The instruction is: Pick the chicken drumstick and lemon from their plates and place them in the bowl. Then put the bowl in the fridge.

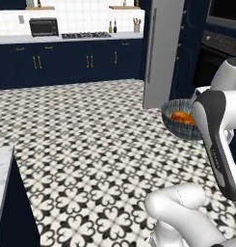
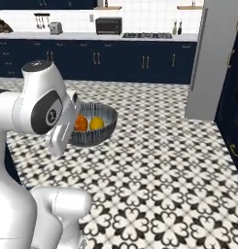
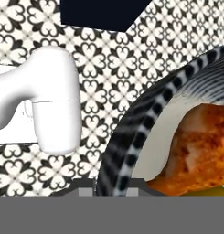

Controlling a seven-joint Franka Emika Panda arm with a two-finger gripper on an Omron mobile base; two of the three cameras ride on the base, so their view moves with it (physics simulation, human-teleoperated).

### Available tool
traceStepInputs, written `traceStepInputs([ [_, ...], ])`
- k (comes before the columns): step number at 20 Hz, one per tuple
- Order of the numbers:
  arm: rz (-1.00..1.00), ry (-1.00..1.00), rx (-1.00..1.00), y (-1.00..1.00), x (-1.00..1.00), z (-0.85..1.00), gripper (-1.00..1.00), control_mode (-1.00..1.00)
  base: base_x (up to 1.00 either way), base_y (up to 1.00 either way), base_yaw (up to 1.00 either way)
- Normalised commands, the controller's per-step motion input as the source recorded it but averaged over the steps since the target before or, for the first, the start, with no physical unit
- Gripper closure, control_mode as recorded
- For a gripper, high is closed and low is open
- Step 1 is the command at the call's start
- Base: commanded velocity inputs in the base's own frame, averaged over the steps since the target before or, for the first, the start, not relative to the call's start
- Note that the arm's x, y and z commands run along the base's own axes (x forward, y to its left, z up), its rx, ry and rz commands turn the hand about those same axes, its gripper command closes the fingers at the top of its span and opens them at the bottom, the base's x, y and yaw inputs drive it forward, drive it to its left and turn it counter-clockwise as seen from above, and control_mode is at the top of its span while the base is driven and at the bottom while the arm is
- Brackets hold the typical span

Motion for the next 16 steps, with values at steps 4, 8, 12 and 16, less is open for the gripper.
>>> traceStepInputs([
  [4,0.00,0.00,0.00,0.00,0.00,0.00,1.00,1.00,1.00,0.04,0.13],
  [8,0.00,0.00,0.00,0.00,0.00,0.00,1.00,1.00,1.00,0.26,0.05],
  [12,0.00,0.00,0.00,0.00,0.00,0.00,1.00,1.00,1.00,0.01,0.00],
  [16,0.00,0.00,0.00,0.00,0.00,0.00,1.00,1.00,1.00,0.19,-0.02],
])
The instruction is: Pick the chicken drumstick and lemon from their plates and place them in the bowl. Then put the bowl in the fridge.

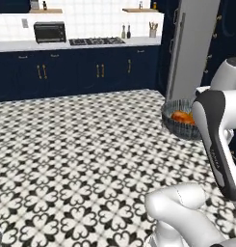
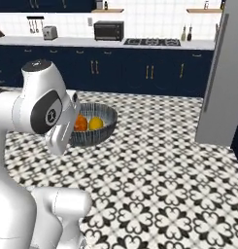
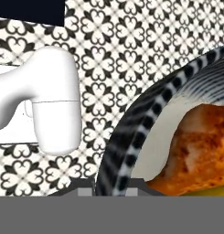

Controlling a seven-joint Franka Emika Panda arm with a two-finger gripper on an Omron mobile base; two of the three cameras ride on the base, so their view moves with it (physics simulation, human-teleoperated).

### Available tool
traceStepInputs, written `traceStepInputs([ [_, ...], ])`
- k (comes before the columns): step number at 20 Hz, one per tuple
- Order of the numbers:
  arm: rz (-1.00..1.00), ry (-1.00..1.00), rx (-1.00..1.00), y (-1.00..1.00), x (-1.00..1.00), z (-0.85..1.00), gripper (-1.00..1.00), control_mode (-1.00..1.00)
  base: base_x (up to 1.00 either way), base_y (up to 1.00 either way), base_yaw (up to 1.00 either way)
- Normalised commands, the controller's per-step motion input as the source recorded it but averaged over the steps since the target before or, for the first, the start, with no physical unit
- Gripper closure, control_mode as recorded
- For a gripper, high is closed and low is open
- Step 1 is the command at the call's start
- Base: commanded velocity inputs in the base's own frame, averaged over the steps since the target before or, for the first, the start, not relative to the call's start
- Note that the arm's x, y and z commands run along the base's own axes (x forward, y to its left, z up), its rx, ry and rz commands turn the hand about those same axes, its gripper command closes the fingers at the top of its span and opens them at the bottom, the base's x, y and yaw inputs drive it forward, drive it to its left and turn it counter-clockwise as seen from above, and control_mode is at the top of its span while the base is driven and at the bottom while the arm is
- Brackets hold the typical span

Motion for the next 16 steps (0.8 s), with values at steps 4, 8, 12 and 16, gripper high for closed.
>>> traceStepInputs([
  [4,0.00,0.00,0.00,0.00,0.00,0.00,1.00,1.00,1.00,0.00,0.00],
  [8,0.00,0.00,0.00,0.00,0.00,0.00,1.00,1.00,1.00,0.00,0.00],
  [12,0.00,0.00,0.00,0.00,0.00,0.00,1.00,1.00,1.00,0.12,0.00],
  [16,0.00,0.00,0.00,0.00,0.00,0.00,1.00,1.00,0.85,0.49,-0.01],
])
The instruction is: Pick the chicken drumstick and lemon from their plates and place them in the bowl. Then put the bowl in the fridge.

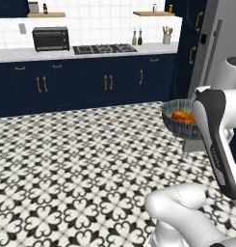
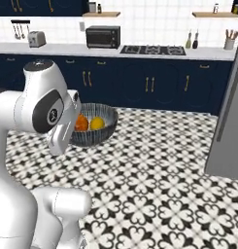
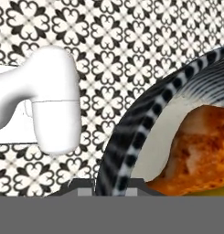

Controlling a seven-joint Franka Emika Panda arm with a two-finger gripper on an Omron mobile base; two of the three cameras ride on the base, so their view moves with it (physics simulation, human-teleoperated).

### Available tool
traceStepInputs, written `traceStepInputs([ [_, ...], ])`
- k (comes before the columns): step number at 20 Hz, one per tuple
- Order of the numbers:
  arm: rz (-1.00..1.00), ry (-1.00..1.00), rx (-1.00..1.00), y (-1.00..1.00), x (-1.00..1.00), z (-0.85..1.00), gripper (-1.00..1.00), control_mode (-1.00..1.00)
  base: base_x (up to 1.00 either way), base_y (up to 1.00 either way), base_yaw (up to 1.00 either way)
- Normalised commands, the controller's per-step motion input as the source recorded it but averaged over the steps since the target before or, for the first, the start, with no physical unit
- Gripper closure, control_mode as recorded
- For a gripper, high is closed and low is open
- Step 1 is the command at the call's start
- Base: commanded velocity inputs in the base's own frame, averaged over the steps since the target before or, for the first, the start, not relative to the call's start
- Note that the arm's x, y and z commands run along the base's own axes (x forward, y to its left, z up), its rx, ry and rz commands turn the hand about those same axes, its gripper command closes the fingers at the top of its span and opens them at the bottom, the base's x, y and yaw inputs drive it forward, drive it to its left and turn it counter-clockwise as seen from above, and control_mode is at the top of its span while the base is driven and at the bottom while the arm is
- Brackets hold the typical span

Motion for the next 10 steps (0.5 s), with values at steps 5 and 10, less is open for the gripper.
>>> traceStepInputs([
  [5,0.00,0.00,0.00,0.00,0.00,0.00,1.00,1.00,0.89,0.78,-0.06],
  [10,0.00,0.00,0.00,0.00,0.00,0.00,1.00,1.00,0.93,0.96,-0.11],
])
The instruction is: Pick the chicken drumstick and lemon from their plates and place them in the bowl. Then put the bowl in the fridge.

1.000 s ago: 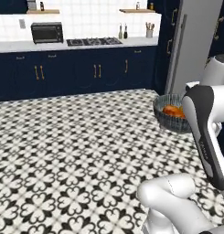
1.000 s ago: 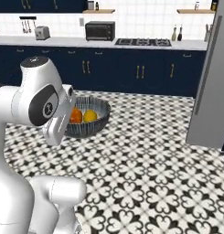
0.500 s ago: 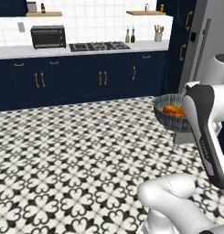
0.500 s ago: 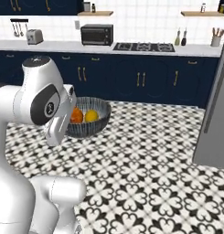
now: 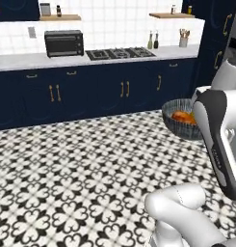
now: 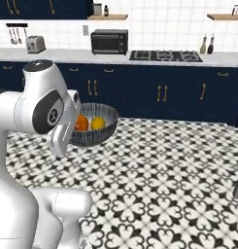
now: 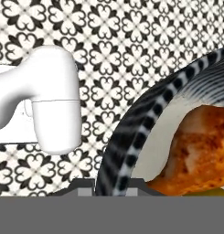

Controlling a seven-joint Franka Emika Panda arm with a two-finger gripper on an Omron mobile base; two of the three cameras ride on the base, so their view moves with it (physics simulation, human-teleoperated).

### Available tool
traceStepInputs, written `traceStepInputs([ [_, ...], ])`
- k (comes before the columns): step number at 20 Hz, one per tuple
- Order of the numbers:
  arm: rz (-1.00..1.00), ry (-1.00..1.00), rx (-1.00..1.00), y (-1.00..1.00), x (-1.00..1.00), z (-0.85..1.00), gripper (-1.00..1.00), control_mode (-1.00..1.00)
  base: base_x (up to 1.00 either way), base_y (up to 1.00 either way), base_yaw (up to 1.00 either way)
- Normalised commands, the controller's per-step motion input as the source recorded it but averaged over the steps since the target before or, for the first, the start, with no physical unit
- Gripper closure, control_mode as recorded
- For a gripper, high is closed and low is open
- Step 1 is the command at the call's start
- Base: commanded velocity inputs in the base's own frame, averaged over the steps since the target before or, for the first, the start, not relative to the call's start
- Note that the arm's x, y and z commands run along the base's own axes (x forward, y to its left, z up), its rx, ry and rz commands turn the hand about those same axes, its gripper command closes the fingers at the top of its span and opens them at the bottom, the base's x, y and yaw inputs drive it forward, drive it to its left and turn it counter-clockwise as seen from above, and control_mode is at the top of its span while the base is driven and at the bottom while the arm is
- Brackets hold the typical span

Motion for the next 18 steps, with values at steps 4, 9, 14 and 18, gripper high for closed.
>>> traceStepInputs([
  [4,0.00,0.00,0.00,0.00,0.00,0.00,1.00,1.00,0.85,0.70,-0.18],
  [9,0.00,0.00,0.00,0.00,0.00,0.00,1.00,1.00,0.47,0.54,-0.61],
  [14,0.00,0.00,0.00,0.00,0.00,0.00,1.00,1.00,0.50,0.66,-0.73],
  [18,0.00,0.00,0.00,0.00,0.00,0.00,1.00,1.00,0.76,0.84,-0.64],
])
